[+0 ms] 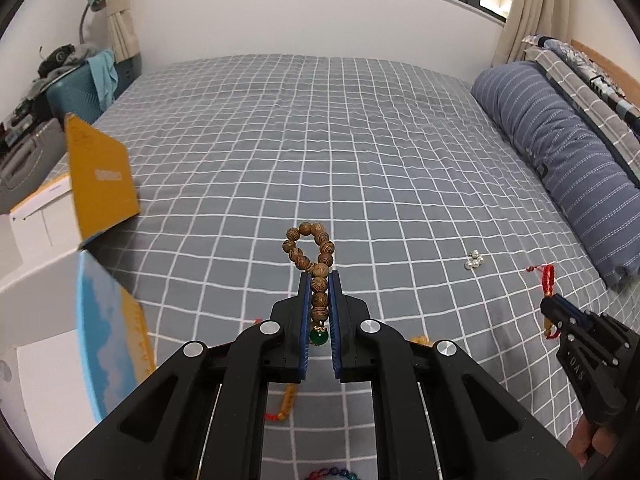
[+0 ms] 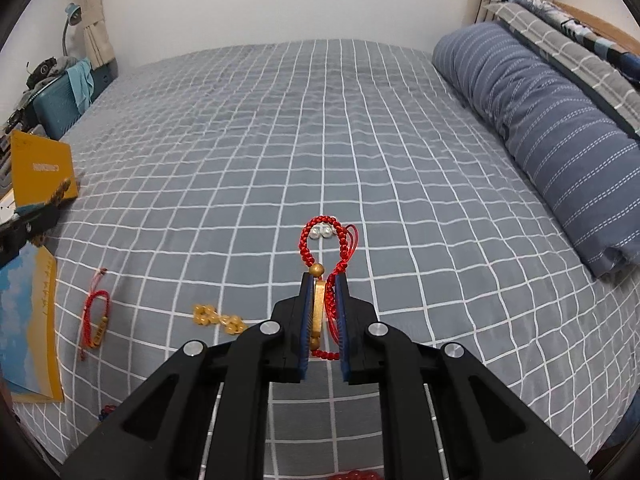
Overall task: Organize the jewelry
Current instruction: 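Carry both held bracelets over the open white box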
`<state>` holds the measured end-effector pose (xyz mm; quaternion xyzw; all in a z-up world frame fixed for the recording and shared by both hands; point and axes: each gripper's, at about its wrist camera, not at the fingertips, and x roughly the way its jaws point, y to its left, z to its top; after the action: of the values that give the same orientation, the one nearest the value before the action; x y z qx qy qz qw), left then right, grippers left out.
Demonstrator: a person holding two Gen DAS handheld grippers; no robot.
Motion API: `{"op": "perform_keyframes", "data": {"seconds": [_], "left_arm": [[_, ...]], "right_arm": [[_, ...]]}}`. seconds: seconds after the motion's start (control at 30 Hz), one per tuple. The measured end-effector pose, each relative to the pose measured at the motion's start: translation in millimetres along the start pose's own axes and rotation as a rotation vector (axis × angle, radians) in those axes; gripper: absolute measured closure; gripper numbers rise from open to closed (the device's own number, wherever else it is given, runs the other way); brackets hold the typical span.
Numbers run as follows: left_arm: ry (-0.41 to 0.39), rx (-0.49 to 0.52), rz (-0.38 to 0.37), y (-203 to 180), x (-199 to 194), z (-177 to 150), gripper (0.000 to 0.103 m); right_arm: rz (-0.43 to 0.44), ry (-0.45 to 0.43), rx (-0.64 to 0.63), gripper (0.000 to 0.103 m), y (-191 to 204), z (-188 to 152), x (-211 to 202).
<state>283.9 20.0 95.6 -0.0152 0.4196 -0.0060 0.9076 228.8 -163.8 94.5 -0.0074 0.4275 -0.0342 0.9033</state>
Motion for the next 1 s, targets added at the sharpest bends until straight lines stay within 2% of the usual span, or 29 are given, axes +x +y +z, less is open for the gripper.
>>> {"op": "perform_keyframes", "data": {"seconds": [0.3,0.53,1.0], "left_arm": [[-0.045,-0.007,-0.001,17,-36,-16,0.095],[-0.043,-0.026,0.024,36,-56,-29,0.095],[-0.071,-0.067,0.082,88,-101,-47,0.095]], "right_arm": [[-0.001,-0.035,-0.041,0.093,22,-3,-20],[-0.015,-0.039,-0.081,0.093,38,-10,-33],[0.030,-0.071,-0.081,0.093,78,-13,-78]]}}
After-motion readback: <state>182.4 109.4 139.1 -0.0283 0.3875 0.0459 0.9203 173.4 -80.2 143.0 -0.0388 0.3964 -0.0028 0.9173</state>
